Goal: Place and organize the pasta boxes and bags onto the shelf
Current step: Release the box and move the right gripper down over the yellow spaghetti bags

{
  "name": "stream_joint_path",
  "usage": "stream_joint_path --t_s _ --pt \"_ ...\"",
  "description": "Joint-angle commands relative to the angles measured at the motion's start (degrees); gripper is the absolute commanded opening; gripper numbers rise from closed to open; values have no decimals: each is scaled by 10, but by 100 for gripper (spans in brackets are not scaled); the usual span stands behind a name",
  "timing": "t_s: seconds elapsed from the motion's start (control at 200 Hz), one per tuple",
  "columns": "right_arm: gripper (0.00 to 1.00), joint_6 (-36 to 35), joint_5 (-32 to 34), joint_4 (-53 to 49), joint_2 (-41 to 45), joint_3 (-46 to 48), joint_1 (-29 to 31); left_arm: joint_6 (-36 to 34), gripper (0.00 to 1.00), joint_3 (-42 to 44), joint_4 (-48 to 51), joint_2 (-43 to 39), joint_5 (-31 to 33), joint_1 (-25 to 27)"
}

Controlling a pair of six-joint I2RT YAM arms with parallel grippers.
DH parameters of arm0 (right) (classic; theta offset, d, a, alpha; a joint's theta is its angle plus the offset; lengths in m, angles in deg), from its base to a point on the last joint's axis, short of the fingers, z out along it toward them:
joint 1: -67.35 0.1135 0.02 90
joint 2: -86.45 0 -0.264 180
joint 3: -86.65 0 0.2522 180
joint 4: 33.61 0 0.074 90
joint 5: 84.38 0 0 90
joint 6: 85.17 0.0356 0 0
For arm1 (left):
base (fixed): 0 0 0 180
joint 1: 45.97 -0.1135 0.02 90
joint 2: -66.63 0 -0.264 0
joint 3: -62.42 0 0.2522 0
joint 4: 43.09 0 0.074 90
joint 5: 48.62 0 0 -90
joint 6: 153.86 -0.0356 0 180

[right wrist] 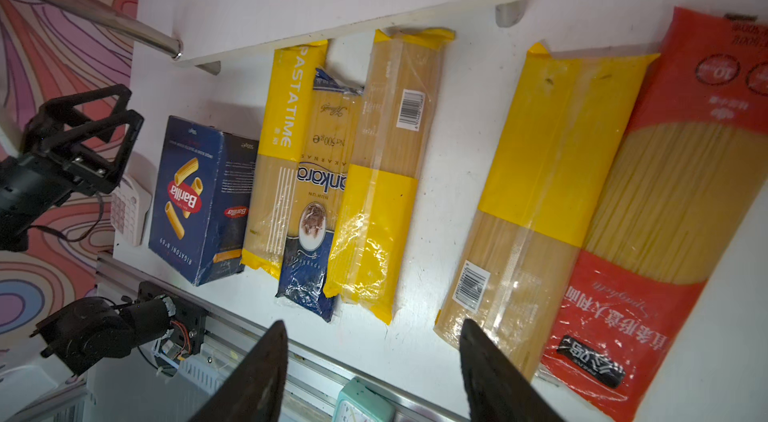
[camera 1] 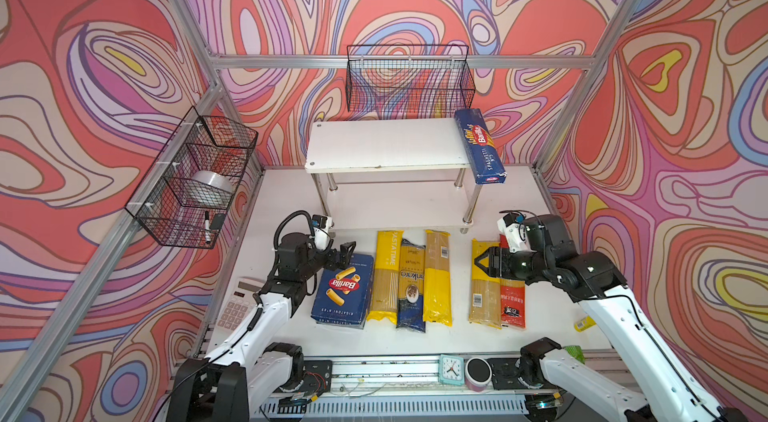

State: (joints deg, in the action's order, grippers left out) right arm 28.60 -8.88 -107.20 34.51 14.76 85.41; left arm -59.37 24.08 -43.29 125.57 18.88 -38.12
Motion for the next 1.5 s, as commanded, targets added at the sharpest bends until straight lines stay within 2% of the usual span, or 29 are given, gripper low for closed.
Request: stream_joint_path --t_s 0.0,0.145,0.255,0.33,0.521,0.691,0.866,1.092,1.497 --pt "67 53 30 66 -1 40 4 -7 100 8 -13 -10 -2 2" --pt "67 86 58 116 -9 91 28 -6 100 11 -15 -15 0 1" --pt "68 103 101 147 -33 115 81 -5 100 9 -15 -13 4 2" --pt "70 102 99 166 -55 120 109 -5 100 8 -13 -10 3 2" --pt "70 103 112 209 -40 152 118 -6 100 3 -11 -4 0 2" --pt "70 99 103 247 -69 157 137 -9 100 6 -11 -8 -5 2" --pt "70 108 168 230 -87 139 169 0 100 23 -23 -33 20 2" --pt "70 139 171 239 -75 172 193 -2 100 19 -21 -26 15 2" --pt "73 161 221 230 -133 161 225 -3 100 8 -14 -10 8 2"
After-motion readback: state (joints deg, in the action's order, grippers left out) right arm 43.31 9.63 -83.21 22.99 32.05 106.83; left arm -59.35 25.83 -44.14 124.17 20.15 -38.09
